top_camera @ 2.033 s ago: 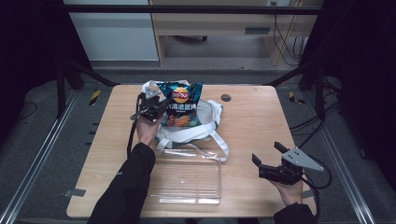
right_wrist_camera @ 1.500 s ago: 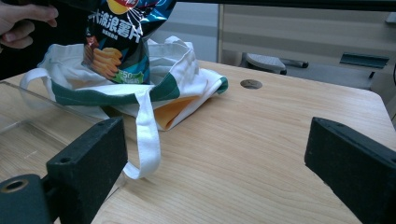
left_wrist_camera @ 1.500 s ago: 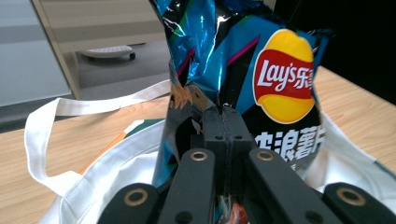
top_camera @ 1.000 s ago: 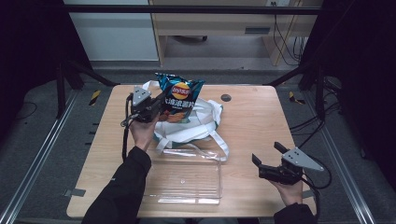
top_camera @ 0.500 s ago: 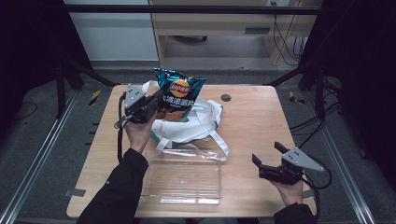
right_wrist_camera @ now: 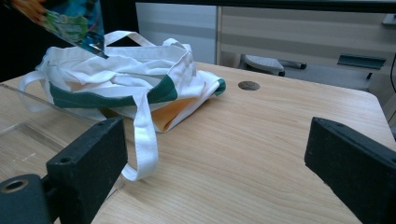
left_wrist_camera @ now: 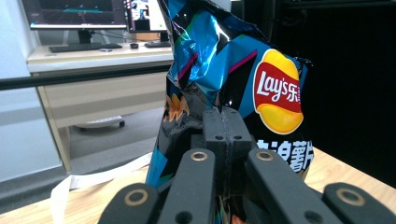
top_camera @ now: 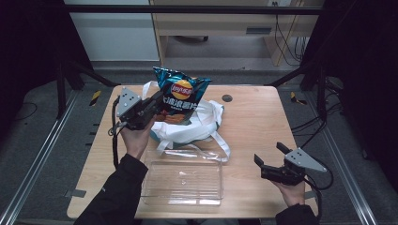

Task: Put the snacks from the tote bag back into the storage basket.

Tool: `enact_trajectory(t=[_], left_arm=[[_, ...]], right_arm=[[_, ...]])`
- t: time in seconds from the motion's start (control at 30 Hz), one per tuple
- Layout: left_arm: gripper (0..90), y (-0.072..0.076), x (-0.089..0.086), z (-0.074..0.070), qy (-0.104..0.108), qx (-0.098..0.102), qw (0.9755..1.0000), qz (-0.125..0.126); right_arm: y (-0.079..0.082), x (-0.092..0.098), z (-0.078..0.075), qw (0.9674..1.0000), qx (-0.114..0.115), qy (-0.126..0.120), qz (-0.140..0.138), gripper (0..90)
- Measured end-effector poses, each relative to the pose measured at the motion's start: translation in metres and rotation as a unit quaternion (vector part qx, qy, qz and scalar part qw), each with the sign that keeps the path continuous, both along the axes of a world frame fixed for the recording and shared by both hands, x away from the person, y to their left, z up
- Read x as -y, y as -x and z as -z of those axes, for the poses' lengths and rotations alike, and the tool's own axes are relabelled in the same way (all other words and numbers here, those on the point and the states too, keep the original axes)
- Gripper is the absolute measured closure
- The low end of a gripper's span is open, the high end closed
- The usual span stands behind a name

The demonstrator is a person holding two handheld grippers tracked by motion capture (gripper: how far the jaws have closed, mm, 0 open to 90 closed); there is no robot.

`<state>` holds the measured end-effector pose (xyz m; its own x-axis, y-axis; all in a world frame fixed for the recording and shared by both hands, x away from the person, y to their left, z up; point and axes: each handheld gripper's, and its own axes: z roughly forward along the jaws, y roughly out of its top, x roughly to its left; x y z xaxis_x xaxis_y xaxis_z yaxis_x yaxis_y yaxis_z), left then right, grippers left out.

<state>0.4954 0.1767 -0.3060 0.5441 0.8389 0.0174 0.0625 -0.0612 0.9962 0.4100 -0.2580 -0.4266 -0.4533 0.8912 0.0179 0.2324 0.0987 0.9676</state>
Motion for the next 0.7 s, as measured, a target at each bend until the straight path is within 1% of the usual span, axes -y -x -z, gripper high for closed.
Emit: enact_trajectory(t=[0.03, 0.07, 0.1, 0.17, 0.2, 0.33, 0.37, 0.4, 0.43, 0.47, 0.53, 0.57, 0.6, 0.63, 0.7], left_arm=[[90.0, 0.004, 0.0, -0.001, -0.002, 0.0, 1.0, 0.003], [90.0, 0.004, 0.0, -0.001, -0.002, 0.0, 1.0, 0.003], [90.0, 0.012, -0.001, -0.002, 0.0, 0.002, 1.0, 0.006], [90.0, 0.019, -0.002, -0.003, 0.007, 0.001, 0.9999, 0.009], [90.0, 0.023, -0.002, -0.004, 0.004, 0.002, 0.9999, 0.011], [90.0, 0.041, -0.003, -0.006, 0.007, 0.008, 0.9998, 0.018], [90.0, 0.045, -0.003, -0.007, 0.005, 0.008, 0.9997, 0.021], [90.0, 0.045, -0.003, -0.007, 0.005, 0.008, 0.9997, 0.021], [90.0, 0.053, -0.002, -0.006, 0.001, 0.009, 0.9997, 0.023], [90.0, 0.055, -0.002, -0.006, -0.001, 0.009, 0.9997, 0.025], [90.0, 0.058, -0.002, -0.006, -0.001, 0.009, 0.9996, 0.025], [90.0, 0.064, -0.002, -0.005, 0.002, 0.004, 0.9996, 0.026], [90.0, 0.064, -0.002, -0.005, 0.002, 0.004, 0.9996, 0.026], [90.0, 0.072, -0.002, -0.005, 0.001, 0.006, 0.9996, 0.026], [90.0, 0.079, -0.002, -0.005, -0.004, 0.009, 0.9996, 0.027]], right_arm=[[0.0, 0.0, 0.0, 1.0, 0.0, 0.001, 0.001, 6.2], [0.0, 0.0, 0.0, 1.0, 0.0, 0.001, 0.001, 6.2], [0.0, 0.0, 0.0, 1.0, 0.0, 0.002, 0.0, 6.2], [0.001, 0.0, 0.0, 1.0, 0.0, 0.001, 0.001, 6.2], [0.001, 0.0, 0.0, 1.0, 0.0, 0.002, 0.001, 6.2], [0.002, 0.0, -0.001, 1.0, 0.002, 0.004, 0.001, 6.3], [0.002, 0.0, -0.001, 1.0, 0.002, 0.001, 0.002, 6.2], [0.002, 0.0, -0.001, 1.0, 0.002, 0.001, 0.002, 6.2], [0.002, 0.0, -0.001, 1.0, 0.002, 0.002, 0.003, 6.3], [0.002, 0.0, -0.001, 1.0, 0.002, 0.002, 0.002, 6.3], [0.002, 0.0, -0.001, 1.0, 0.003, 0.004, 0.003, 6.3], [0.002, 0.0, -0.001, 1.0, 0.002, 0.007, 0.003, 6.3], [0.002, 0.0, -0.001, 1.0, 0.002, 0.007, 0.004, 6.3], [0.002, 0.001, -0.001, 1.0, 0.003, 0.008, 0.004, 6.3], [0.002, 0.001, 0.0, 1.0, 0.001, 0.007, 0.005, 6.3]])
